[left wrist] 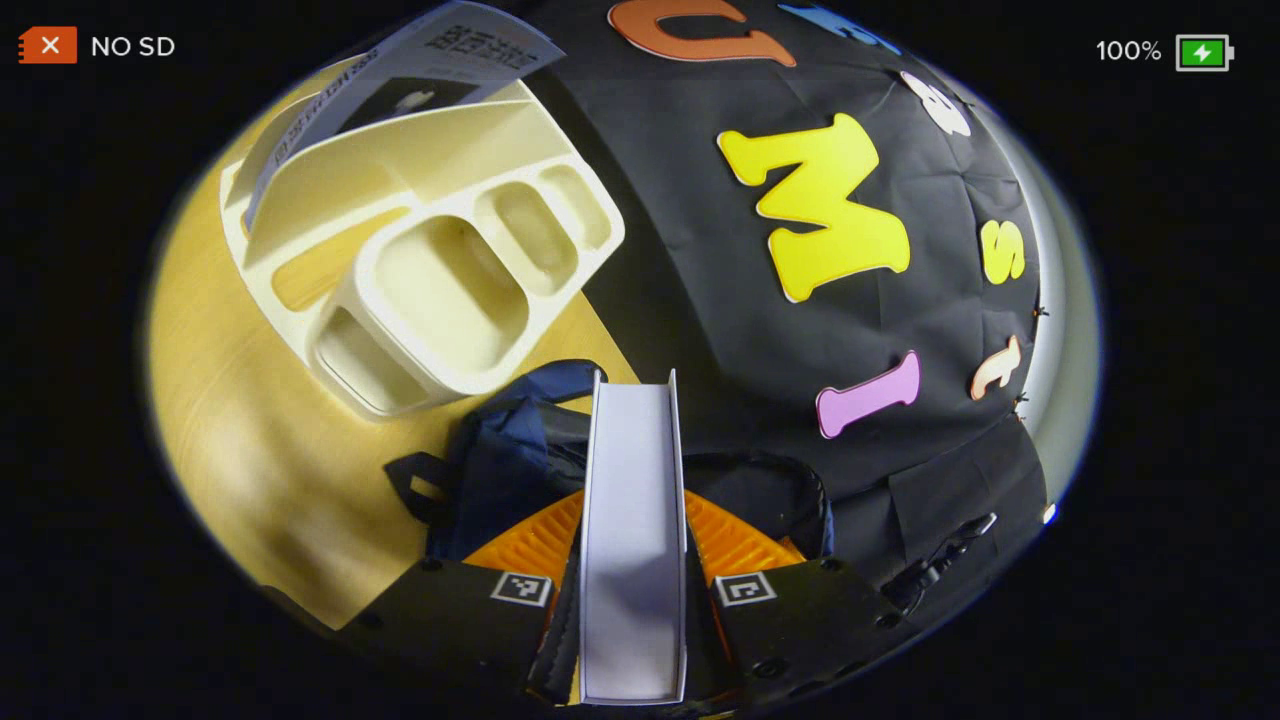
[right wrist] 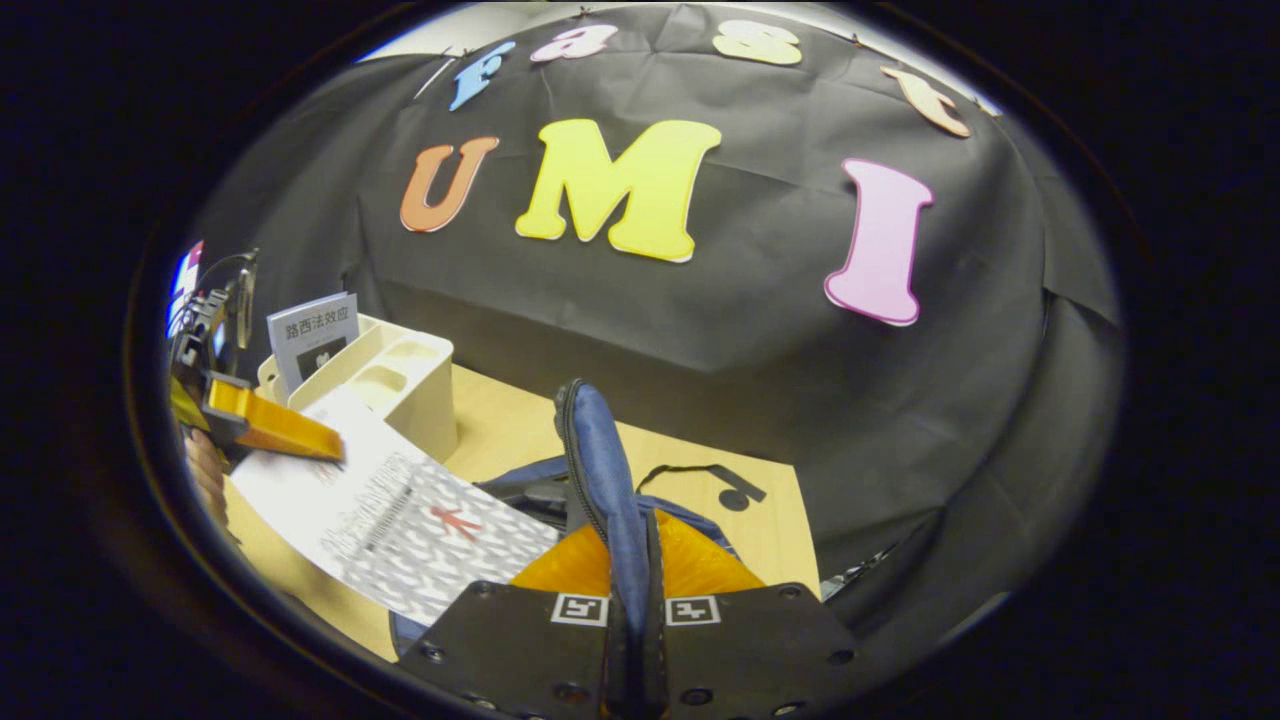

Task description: Open the schoolbag, grab two books from the bookshelf and put them into the schoolbag.

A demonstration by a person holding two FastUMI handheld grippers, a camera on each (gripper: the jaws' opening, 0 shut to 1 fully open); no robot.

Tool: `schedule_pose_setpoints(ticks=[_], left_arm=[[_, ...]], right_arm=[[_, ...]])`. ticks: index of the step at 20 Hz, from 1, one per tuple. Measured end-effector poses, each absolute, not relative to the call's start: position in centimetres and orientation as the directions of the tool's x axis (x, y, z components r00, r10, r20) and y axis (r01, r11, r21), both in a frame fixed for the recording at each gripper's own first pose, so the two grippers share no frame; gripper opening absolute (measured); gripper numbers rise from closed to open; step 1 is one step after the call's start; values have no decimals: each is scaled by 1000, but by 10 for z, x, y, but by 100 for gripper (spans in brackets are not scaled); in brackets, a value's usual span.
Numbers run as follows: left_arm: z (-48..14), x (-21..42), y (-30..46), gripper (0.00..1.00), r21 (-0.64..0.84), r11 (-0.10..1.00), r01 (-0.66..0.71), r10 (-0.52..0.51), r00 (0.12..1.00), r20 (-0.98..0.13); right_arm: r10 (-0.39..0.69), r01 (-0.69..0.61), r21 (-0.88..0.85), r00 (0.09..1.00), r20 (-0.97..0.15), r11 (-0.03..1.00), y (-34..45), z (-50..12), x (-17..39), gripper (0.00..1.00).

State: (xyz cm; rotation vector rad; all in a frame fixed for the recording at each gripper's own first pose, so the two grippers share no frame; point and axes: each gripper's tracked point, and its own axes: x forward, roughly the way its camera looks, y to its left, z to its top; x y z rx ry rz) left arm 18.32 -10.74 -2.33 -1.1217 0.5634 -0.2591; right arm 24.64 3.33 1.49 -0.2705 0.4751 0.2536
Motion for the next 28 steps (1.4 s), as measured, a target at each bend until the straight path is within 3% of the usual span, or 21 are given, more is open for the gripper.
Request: schedule_pose_setpoints(ticks=[12,19,20,22,23,28], left_arm=[[-85,242,-241,45,-949,314,-14,-556,807,-197],[-123,245,-252,45,-923,384,11,-568,791,-227],[-132,244,-248,47,-901,433,1,-557,786,-267],[-156,242,-238,60,-835,549,-40,-532,754,-386],[-151,239,-235,75,-834,550,-29,-533,757,-378],[-146,236,-231,76,-761,647,42,-528,745,-408]], right_arm=[[206,-319,-195,871,-445,928,49,32,250,6],[216,-314,-162,871,-440,936,39,26,247,6],[217,-313,-156,871,-441,937,37,25,246,6],[219,-309,-146,871,-440,940,34,21,245,6],[218,-309,-145,871,-441,940,32,19,244,6],[207,-289,-135,879,-430,948,26,15,238,6]])
